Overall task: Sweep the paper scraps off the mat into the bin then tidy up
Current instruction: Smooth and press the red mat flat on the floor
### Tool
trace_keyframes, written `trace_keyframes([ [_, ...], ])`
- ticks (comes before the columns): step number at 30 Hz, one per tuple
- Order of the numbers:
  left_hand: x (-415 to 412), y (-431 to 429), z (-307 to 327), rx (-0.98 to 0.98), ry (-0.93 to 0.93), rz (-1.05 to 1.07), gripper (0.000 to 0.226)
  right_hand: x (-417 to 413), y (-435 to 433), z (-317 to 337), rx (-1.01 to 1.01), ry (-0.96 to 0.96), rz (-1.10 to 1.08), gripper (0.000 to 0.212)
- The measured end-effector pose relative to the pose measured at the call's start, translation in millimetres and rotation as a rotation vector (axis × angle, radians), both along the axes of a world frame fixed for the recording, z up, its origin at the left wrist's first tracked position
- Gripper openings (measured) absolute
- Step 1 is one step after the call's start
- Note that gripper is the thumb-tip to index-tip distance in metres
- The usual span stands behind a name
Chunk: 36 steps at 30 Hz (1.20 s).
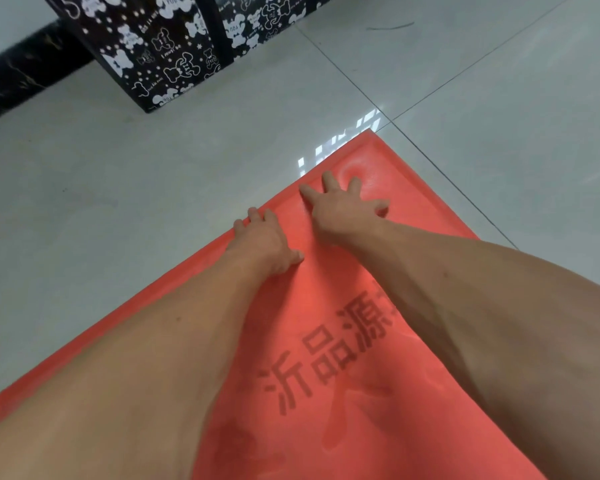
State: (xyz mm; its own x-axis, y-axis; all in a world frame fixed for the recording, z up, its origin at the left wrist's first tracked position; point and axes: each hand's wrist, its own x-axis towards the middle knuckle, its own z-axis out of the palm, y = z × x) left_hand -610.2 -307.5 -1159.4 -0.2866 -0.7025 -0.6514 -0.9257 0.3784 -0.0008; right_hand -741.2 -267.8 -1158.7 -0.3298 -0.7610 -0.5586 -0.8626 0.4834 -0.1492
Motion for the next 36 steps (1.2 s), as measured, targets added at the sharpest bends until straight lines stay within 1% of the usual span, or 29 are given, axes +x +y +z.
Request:
trace_keyframes([
  [3,0.9,0.5,3.7,-0.014,-0.008,-0.025,0.110,-9.6,-5.9,1.2,-0.045,0.035,-0.003,0.062],
  [7,-2.1,4.1,7.2,-0.017,-0.020,-0.038,0.108,-37.3,-10.8,-2.9,-0.025,0.040,-0.078,0.081],
  [8,-3.2,4.6,8.2,-0.014,-0.022,-0.031,0.108,-44.9,-10.0,-3.7,-0.022,0.034,-0.078,0.082],
  [15,-0.2,7.1,7.3,0.009,-0.005,-0.018,0.107,-50.7,-10.9,-9.7,-0.046,0.045,-0.089,0.075],
  [20,3.1,5.2,10.4,0.045,0.019,-0.003,0.107,-51.2,-13.1,-13.5,-0.049,0.109,-0.058,0.076],
  [23,2.2,6.1,11.2,0.057,0.013,0.003,0.107,-55.4,-16.5,-19.3,-0.063,0.075,-0.123,0.083],
  [26,0.5,4.9,10.5,0.053,-0.007,0.000,0.106,-59.0,-27.8,-14.3,-0.010,0.043,-0.185,0.089],
  [36,2.2,2.0,13.8,0.077,0.020,0.017,0.106,-65.3,-13.7,1.7,0.098,-0.023,-0.154,0.090],
])
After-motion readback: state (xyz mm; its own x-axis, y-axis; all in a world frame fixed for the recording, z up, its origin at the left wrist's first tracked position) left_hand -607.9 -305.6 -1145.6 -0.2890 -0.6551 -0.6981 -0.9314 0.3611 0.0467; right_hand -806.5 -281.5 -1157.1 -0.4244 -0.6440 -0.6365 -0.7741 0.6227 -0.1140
